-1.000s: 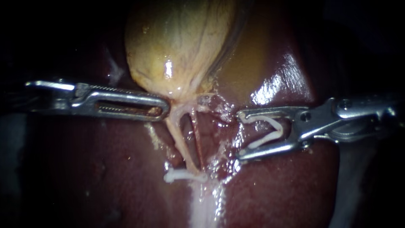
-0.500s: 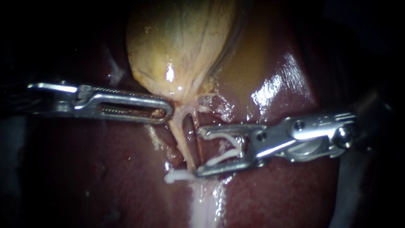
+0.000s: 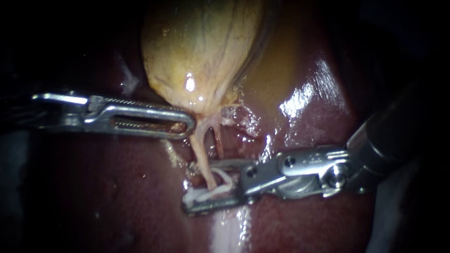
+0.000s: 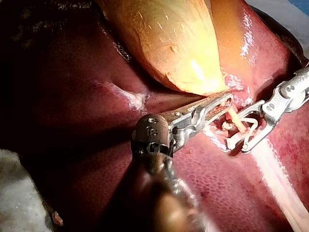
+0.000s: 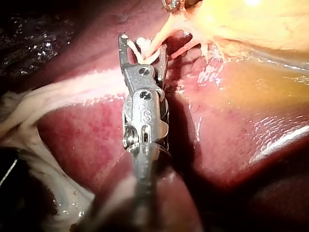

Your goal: Clipping second clip left tube

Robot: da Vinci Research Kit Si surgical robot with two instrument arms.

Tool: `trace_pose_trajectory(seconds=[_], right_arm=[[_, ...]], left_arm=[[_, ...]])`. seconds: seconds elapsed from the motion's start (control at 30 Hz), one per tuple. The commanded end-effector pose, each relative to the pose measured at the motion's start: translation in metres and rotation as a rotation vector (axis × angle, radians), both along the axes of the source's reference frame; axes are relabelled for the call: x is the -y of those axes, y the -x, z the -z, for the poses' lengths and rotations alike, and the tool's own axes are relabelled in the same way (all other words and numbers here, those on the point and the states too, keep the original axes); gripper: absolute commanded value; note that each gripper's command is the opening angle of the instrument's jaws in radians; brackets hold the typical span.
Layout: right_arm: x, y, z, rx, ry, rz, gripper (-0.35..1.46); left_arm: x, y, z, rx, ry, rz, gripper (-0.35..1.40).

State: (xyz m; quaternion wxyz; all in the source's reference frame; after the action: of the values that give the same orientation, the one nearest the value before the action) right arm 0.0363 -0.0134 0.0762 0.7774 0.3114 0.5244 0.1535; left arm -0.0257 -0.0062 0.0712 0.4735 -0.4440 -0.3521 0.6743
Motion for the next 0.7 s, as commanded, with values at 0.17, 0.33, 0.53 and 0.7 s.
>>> trace_pose_trajectory(seconds=[0.17,0.33,0.53,0.7], right_arm=[[0.0004,-0.0003,-0.0005,0.006,-0.024,-0.003,0.46],[0.0001,-0.0001,-0.0006,0.013,-0.053,-0.010,0.33],[0.0001,0.0006,-0.0004,0.025,-0.102,-0.007,-0.24],[0.0000,0.0009,-0.0005,0.080,-0.153,0.000,-0.35]], left_arm=[[0.0000,0.0001,0.0000,0.000,0.000,0.000,-0.35],[0.0000,0.0001,0.0000,0.000,0.000,0.000,-0.35],[0.0000,0.0001,0.0000,0.000,0.000,0.000,-0.35],[0.0000,0.0001,0.0000,0.000,0.000,0.000,-0.35]])
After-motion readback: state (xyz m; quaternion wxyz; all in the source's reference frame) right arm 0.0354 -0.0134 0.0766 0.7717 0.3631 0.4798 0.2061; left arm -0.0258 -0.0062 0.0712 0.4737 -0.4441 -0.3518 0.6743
